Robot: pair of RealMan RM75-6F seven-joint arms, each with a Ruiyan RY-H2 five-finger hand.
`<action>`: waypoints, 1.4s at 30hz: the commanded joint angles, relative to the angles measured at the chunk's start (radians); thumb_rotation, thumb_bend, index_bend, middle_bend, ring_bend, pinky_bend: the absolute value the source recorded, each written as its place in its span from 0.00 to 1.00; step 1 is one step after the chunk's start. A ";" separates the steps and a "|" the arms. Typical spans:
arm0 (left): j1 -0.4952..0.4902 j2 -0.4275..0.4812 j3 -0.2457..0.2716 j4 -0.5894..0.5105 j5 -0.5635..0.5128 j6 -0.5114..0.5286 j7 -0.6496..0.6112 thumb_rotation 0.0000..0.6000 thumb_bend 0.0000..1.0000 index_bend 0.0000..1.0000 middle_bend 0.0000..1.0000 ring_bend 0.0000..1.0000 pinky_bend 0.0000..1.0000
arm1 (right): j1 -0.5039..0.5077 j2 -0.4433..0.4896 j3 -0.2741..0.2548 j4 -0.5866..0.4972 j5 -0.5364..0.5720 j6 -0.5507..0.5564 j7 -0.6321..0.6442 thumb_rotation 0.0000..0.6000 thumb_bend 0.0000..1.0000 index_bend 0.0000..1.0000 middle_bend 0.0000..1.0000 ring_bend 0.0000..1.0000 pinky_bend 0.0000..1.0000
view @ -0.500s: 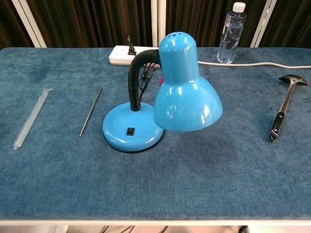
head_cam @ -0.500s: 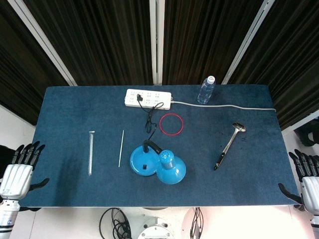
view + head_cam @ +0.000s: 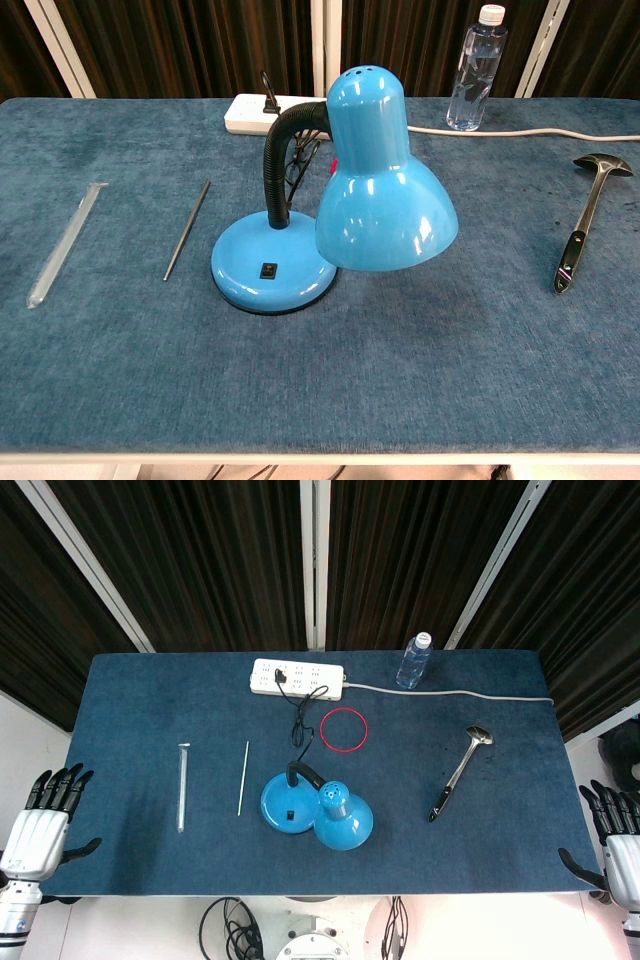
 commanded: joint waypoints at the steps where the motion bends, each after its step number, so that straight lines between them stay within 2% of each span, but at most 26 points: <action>1: -0.004 -0.001 0.002 -0.007 0.004 -0.007 0.006 1.00 0.00 0.07 0.01 0.00 0.01 | 0.001 -0.001 0.001 -0.001 0.001 -0.001 0.001 1.00 0.17 0.00 0.00 0.00 0.00; 3: -0.007 -0.006 0.003 -0.013 0.001 -0.017 0.023 1.00 0.00 0.07 0.13 0.05 0.11 | 0.002 -0.001 0.000 -0.001 0.001 -0.005 -0.001 1.00 0.17 0.00 0.00 0.00 0.00; 5: -0.014 -0.009 0.010 -0.019 -0.005 -0.042 0.050 1.00 0.03 0.06 0.38 0.23 0.31 | 0.004 -0.001 -0.002 -0.001 0.002 -0.010 -0.003 1.00 0.17 0.00 0.00 0.00 0.00; 6: -0.022 -0.009 0.018 -0.028 -0.011 -0.071 0.071 1.00 0.07 0.06 0.49 0.36 0.41 | 0.004 -0.002 -0.002 0.001 0.002 -0.011 -0.002 1.00 0.17 0.00 0.00 0.00 0.00; 7: -0.027 -0.008 0.022 -0.035 -0.013 -0.087 0.081 1.00 0.11 0.06 0.57 0.46 0.50 | 0.004 -0.002 -0.002 0.001 0.003 -0.011 -0.001 1.00 0.17 0.00 0.00 0.00 0.00; 9: -0.043 -0.018 0.033 -0.039 0.001 -0.118 0.081 1.00 0.21 0.06 0.66 0.65 0.64 | 0.001 -0.002 -0.001 0.004 0.008 -0.008 0.012 1.00 0.17 0.00 0.00 0.00 0.00; 11: -0.051 -0.034 0.036 -0.034 0.017 -0.122 0.084 1.00 0.30 0.06 0.72 0.72 0.69 | -0.002 0.000 0.000 0.008 0.011 -0.005 0.018 1.00 0.17 0.00 0.00 0.00 0.00; 13: -0.062 -0.057 0.043 -0.027 0.047 -0.126 0.100 1.00 0.35 0.07 0.74 0.73 0.70 | -0.003 0.001 -0.001 0.010 0.010 -0.004 0.021 1.00 0.17 0.00 0.00 0.00 0.00; 15: -0.079 -0.083 0.053 -0.024 0.081 -0.142 0.117 1.00 0.37 0.08 0.74 0.73 0.70 | -0.003 -0.001 -0.002 0.010 0.006 -0.003 0.022 1.00 0.17 0.00 0.00 0.00 0.00; 21: -0.156 -0.170 0.074 -0.051 0.125 -0.272 0.192 1.00 0.38 0.08 0.75 0.74 0.70 | 0.001 -0.003 -0.007 0.002 -0.006 -0.005 0.015 1.00 0.17 0.00 0.00 0.00 0.00; 25: -0.202 -0.220 0.071 -0.071 0.126 -0.346 0.246 1.00 0.38 0.08 0.75 0.74 0.70 | -0.002 0.000 -0.005 -0.002 -0.005 0.000 0.016 1.00 0.17 0.00 0.00 0.00 0.00; 32: -0.267 -0.280 0.038 -0.108 0.082 -0.437 0.320 1.00 0.40 0.07 0.75 0.74 0.70 | -0.012 0.010 0.000 0.008 0.010 0.013 0.039 1.00 0.17 0.00 0.00 0.00 0.00; 42: -0.354 -0.351 -0.007 -0.105 -0.040 -0.566 0.382 1.00 0.42 0.07 0.76 0.75 0.70 | -0.009 0.006 0.003 0.029 0.018 0.003 0.066 1.00 0.17 0.00 0.00 0.00 0.00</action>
